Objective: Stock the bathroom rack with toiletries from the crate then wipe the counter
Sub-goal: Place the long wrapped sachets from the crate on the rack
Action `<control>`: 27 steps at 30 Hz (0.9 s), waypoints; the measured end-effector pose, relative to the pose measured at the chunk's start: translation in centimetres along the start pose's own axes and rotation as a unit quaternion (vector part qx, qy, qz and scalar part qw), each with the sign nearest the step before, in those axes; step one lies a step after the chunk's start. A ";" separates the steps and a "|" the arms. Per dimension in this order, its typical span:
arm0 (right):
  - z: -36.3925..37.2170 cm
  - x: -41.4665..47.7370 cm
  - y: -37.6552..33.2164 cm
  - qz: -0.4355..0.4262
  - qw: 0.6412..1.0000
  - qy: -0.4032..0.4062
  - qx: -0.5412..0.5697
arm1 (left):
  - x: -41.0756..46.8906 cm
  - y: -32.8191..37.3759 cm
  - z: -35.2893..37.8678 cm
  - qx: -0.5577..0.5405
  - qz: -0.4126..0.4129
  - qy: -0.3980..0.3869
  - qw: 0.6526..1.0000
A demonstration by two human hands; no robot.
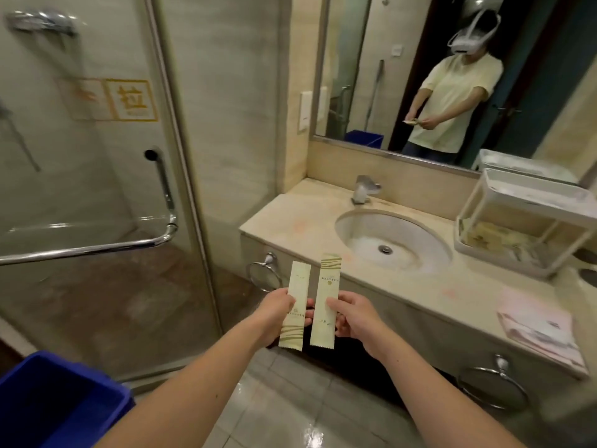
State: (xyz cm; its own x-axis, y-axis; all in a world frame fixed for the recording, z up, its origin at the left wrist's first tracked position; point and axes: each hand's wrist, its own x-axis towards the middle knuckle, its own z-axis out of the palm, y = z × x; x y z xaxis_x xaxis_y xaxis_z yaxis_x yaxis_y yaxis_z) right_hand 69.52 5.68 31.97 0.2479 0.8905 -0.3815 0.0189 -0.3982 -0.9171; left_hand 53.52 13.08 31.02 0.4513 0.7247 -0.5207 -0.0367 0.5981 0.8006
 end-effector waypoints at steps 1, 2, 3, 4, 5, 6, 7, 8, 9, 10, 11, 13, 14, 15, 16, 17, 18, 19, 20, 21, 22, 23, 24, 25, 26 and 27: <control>-1.4 -0.1 0.1 -0.006 1.000 0.007 -0.005 | 0.6 -0.2 1.3 0.013 0.001 -0.007 1.000; -2.8 -0.3 0.2 -0.014 1.000 0.015 -0.011 | 1.3 -0.4 2.6 0.025 0.001 -0.010 1.000; -4.2 -0.5 0.3 -0.021 0.999 0.024 -0.011 | 1.9 -0.6 3.9 0.034 0.002 -0.012 0.999; -5.6 -0.6 0.3 -0.025 0.999 0.035 -0.008 | 2.5 -0.8 5.2 0.040 0.004 -0.014 0.999; -7.0 -0.8 0.3 -0.028 0.998 0.048 -0.005 | 3.0 -0.9 6.5 0.043 0.006 -0.018 0.999; -8.3 -0.9 0.3 -0.029 0.998 0.064 -0.007 | 3.4 -1.0 7.6 0.045 0.007 -0.023 0.999; -9.6 -1.0 0.3 -0.032 0.996 0.079 -0.013 | 3.9 -1.1 8.8 0.047 0.007 -0.030 0.998; -10.8 -1.1 0.3 -0.036 0.995 0.095 -0.023 | 4.3 -1.1 9.8 0.052 0.006 -0.038 0.998; -12.1 -1.1 0.4 -0.042 0.992 0.111 -0.038 | 4.8 -1.1 10.8 0.057 0.003 -0.048 0.997; -13.2 -1.0 0.5 -0.051 0.989 0.125 -0.057 | 5.2 -1.0 11.7 0.061 -0.003 -0.058 0.996; -14.4 -0.9 0.6 -0.060 0.986 0.138 -0.079 | 5.7 -0.9 12.6 0.062 -0.011 -0.067 0.996; -16.7 -0.5 1.0 -0.067 0.976 0.152 -0.138 | 6.7 -0.8 14.2 0.058 -0.038 -0.085 0.994; -17.9 -0.2 1.3 -0.060 0.967 0.159 -0.189 | 7.3 -0.7 15.0 0.052 -0.051 -0.094 0.993; -19.0 0.0 1.5 -0.050 0.953 0.164 -0.251 | 8.1 -0.7 15.7 0.047 -0.061 -0.103 0.992; -20.1 0.2 1.7 -0.042 0.938 0.163 -0.303 | 8.9 -0.6 16.4 0.049 -0.068 -0.112 0.990; -21.1 0.5 1.7 -0.038 0.928 0.152 -0.337 | 9.7 -0.4 17.2 0.058 -0.072 -0.122 0.988; -22.0 0.7 1.7 -0.034 0.922 0.131 -0.363 | 10.5 -0.3 17.9 0.080 -0.074 -0.131 0.985; -22.9 0.9 1.5 -0.032 0.916 0.107 -0.385 | 11.4 -0.1 18.6 0.115 -0.077 -0.144 0.980; -23.6 1.2 1.2 -0.032 0.909 0.086 -0.406 | 12.2 0.1 19.3 0.159 -0.081 -0.164 0.970; -24.3 1.6 0.9 -0.035 0.903 0.073 -0.423 | 13.0 0.5 20.0 0.205 -0.087 -0.194 0.955; -25.0 2.1 0.5 -0.039 0.898 0.070 -0.432 | 13.8 1.0 20.7 0.247 -0.095 -0.225 0.938; -25.7 2.6 0.1 -0.044 0.897 0.076 -0.433 | 14.7 1.4 21.5 0.287 -0.099 -0.252 0.919; -26.4 3.2 -0.4 -0.050 0.897 0.085 -0.431 | 15.7 2.0 22.3 0.321 -0.096 -0.274 0.902; -26.9 3.6 -0.8 -0.054 0.896 0.092 -0.431 | 16.3 2.4 23.0 0.342 -0.088 -0.290 0.890; -27.5 4.2 -1.3 -0.053 0.896 0.105 -0.429 | 17.2 2.9 23.8 0.353 -0.081 -0.310 0.879; -28.3 5.1 -1.8 -0.052 0.896 0.121 -0.424 | 18.3 3.5 24.8 0.359 -0.077 -0.332 0.869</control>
State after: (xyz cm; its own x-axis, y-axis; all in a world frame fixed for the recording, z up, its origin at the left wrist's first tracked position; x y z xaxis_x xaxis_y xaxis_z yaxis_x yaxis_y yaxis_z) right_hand 98.15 4.67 34.91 0.4036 0.8992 -0.1688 0.7577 -0.4319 -0.4893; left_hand 83.79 19.93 31.67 0.8250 0.1556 -0.5432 0.5282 0.1292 0.8392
